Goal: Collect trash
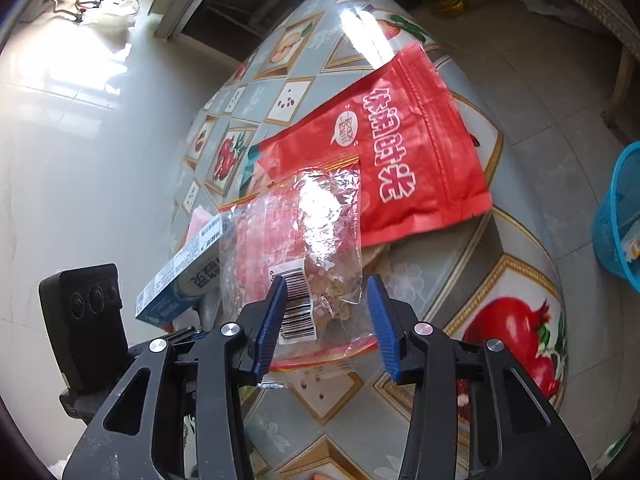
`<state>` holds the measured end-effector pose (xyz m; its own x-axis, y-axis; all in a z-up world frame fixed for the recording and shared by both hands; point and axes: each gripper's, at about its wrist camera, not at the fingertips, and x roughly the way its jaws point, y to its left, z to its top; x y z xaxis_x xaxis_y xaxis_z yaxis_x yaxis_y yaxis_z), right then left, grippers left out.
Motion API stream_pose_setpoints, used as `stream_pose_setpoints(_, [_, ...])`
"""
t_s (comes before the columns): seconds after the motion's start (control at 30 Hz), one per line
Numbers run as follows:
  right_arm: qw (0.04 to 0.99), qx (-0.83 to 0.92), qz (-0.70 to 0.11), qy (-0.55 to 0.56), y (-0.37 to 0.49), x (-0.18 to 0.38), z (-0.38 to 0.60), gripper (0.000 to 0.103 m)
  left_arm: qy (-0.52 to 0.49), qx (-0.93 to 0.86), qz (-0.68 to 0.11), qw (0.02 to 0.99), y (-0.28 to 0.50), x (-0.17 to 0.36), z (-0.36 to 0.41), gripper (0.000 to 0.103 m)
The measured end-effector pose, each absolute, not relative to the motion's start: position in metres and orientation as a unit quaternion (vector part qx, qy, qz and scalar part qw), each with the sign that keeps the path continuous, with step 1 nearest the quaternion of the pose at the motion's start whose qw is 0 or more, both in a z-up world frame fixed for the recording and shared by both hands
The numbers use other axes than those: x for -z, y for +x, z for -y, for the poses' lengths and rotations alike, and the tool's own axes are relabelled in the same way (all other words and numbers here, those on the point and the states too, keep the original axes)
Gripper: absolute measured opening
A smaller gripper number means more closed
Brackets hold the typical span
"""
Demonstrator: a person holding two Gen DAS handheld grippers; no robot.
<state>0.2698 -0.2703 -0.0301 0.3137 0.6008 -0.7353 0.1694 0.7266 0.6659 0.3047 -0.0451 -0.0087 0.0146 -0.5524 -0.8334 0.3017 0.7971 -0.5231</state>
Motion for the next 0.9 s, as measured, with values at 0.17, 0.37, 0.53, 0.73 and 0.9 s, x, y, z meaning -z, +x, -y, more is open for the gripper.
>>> stream_pose_setpoints(0.17, [0.733,-0.15,-0.559,0.356,0.234,0.026,0.275,0.038,-0.131,0.345,-0.609,0.702,0.279,-0.011,0.035,0.056])
stream_pose_setpoints(0.37, [0.733,-0.149,-0.56,0.356,0.207,0.029,0.275,0.033,-0.171,0.397,-0.586,0.685,0.259,-0.022,0.034,0.046])
stream_pose_setpoints(0.53, [0.737,-0.15,-0.566,0.337,0.202,0.034,0.268,0.031,-0.197,0.403,-0.598,0.664,0.258,-0.009,0.037,0.036])
stream_pose_setpoints(0.73, [0.746,-0.149,-0.568,0.314,0.206,0.036,0.261,0.031,-0.185,0.386,-0.607,0.67,0.261,-0.001,0.04,0.026])
stream_pose_setpoints(0.9, [0.746,-0.15,-0.57,0.311,0.204,0.04,0.262,0.031,-0.158,0.375,-0.61,0.68,0.261,0.002,0.043,0.014])
